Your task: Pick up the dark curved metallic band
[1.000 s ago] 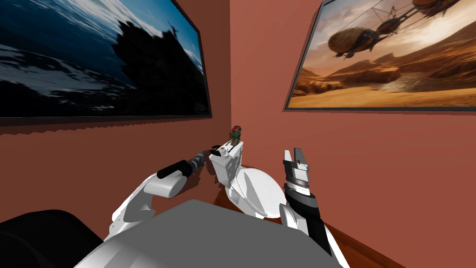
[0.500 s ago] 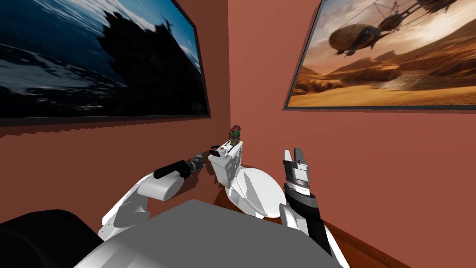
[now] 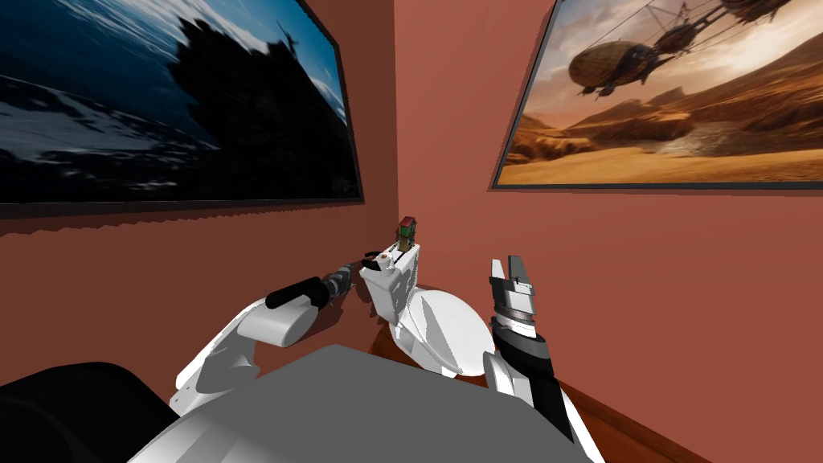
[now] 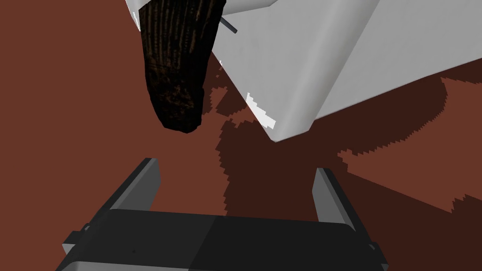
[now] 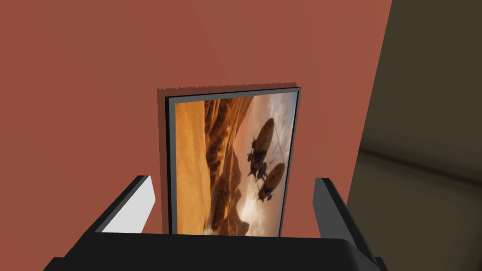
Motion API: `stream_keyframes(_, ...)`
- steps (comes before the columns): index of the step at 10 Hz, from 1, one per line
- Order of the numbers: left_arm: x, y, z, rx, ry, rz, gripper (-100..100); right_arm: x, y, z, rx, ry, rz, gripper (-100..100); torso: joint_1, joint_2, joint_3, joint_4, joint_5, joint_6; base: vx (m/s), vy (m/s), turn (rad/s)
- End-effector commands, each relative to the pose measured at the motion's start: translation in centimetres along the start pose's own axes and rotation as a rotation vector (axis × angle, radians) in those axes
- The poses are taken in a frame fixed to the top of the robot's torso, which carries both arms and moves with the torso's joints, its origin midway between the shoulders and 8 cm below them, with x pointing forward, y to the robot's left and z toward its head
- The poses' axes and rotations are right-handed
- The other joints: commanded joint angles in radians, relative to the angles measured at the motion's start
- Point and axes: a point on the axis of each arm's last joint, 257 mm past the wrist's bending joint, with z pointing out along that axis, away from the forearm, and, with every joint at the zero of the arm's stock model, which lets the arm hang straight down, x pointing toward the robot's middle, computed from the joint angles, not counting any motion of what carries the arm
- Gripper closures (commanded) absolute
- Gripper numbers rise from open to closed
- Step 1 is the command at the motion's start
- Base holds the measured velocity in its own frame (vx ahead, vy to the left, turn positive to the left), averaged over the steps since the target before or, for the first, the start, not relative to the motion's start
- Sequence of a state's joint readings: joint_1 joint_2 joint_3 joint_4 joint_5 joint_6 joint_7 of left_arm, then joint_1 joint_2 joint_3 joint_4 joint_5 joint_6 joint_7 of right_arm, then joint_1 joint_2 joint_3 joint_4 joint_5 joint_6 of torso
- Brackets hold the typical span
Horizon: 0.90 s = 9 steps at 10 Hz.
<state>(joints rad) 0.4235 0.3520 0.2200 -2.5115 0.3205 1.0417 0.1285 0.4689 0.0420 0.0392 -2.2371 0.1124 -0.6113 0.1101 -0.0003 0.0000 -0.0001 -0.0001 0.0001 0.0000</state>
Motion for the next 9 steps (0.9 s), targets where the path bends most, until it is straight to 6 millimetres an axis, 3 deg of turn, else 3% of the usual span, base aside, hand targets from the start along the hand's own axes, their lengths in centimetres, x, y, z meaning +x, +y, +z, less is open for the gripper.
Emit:
stream_keyframes(1, 0.0, 0.0, 0.0, 0.0, 0.0, 0.0, -100, 0.0, 0.0, 0.0, 0.0, 0.0, 0.0, 0, 0.0, 0.0, 0.0, 0.0, 0.0, 0.0, -0.005, -0.007, 0.019)
stream_keyframes(5, 0.3, -0.2, 0.4, 0.029, 0.004, 0.043, -100, 0.0, 0.0, 0.0, 0.0, 0.0, 0.0, 0, 0.0, 0.004, 0.002, 0.001, 0.0, 0.0, -0.043, 0.0, 0.075)
stream_keyframes(9, 1.2, -1.8, 0.8, 0.099, 0.021, 0.088, -100, 0.0, 0.0, 0.0, 0.0, 0.0, 0.0, 0, 0.0, 0.004, 0.003, 0.001, 0.0, 0.0, -0.063, 0.007, 0.061)
